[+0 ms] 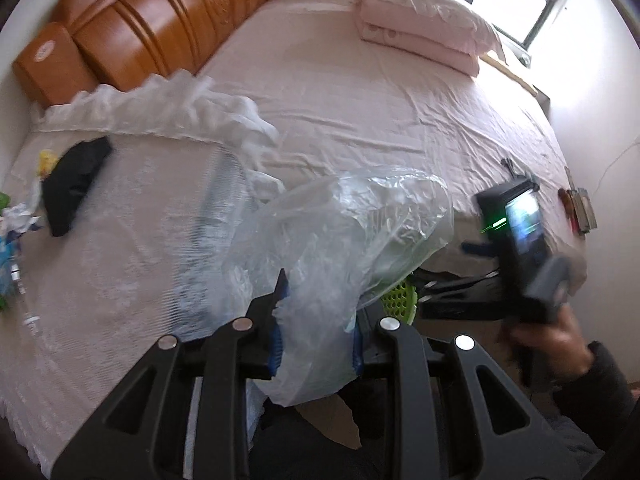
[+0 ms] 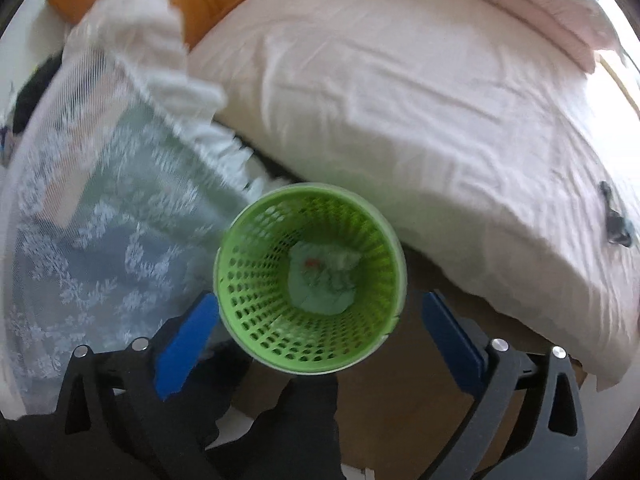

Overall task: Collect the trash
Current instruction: 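Lower the bag and wrapper into the green wastebasket and open both grippers, then move both tools back over the bed toward the remaining trash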

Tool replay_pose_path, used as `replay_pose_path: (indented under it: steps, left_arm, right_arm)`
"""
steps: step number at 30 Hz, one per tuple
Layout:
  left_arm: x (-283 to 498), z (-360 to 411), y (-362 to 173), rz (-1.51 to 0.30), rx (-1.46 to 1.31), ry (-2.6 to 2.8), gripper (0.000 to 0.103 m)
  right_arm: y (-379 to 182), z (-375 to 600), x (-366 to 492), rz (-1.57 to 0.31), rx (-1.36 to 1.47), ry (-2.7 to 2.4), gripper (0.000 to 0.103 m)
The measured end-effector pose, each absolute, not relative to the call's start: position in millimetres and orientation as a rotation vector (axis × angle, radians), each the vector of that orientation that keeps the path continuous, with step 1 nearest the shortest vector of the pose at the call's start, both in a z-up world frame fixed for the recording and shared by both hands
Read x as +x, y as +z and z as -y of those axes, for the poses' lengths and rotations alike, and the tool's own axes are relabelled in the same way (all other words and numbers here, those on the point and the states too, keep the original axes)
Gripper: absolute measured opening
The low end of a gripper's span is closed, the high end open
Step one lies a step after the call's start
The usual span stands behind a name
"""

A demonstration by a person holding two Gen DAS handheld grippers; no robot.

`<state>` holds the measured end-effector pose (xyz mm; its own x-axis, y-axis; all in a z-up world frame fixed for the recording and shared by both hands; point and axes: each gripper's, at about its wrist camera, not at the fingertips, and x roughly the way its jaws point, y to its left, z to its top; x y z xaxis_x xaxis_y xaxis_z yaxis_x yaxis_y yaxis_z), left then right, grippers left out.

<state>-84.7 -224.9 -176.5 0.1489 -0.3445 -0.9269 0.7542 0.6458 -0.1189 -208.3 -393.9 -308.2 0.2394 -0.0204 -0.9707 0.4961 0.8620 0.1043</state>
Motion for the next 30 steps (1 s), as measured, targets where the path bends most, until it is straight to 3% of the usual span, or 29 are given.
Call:
replay_pose_path:
  steps: [4, 6, 8, 10, 17, 24, 30]
  left_arm:
    - [-90.3, 253.4, -213.1, -1.213, 0.472, -0.84, 0.036]
    - [-93.6, 266.4, -234.8, -1.226, 0.495, -0.847, 0.049]
    - [-95.5, 275.5, -254.3, -1.249, 0.507, -0.85, 0.073]
    - [-98.2, 281.4, -272.4, -1.263, 0.512, -0.854, 0.08]
    - [-109.0, 281.6, -284.4, -1.29, 0.509, -0.857, 0.09]
    - [-101.2, 266.8, -245.0, -1.226, 0.428, -0.83, 0.092]
    - [-85.2, 240.0, -187.0, -1.121, 0.361, -0.729, 0.095]
  right_arm:
    - [-290.7, 423.9, -223.8, -1.243, 0.468, -0.412, 0.101]
    - [-285.5, 434.4, -230.3, -1.233, 0.475, -0.425, 0.101]
    - [-283.5, 442.5, -235.4, -1.228, 0.478, -0.427, 0.101]
    - [-283.9, 447.8, -239.3, -1.232, 0.479, -0.423, 0.101]
    - [-289.4, 456.5, -241.2, -1.247, 0.473, -0.408, 0.101]
    - [-272.0, 450.3, -226.8, -1.202, 0.445, -0.378, 0.101]
    - [-223.9, 432.2, -202.9, -1.096, 0.349, -0.338, 0.101]
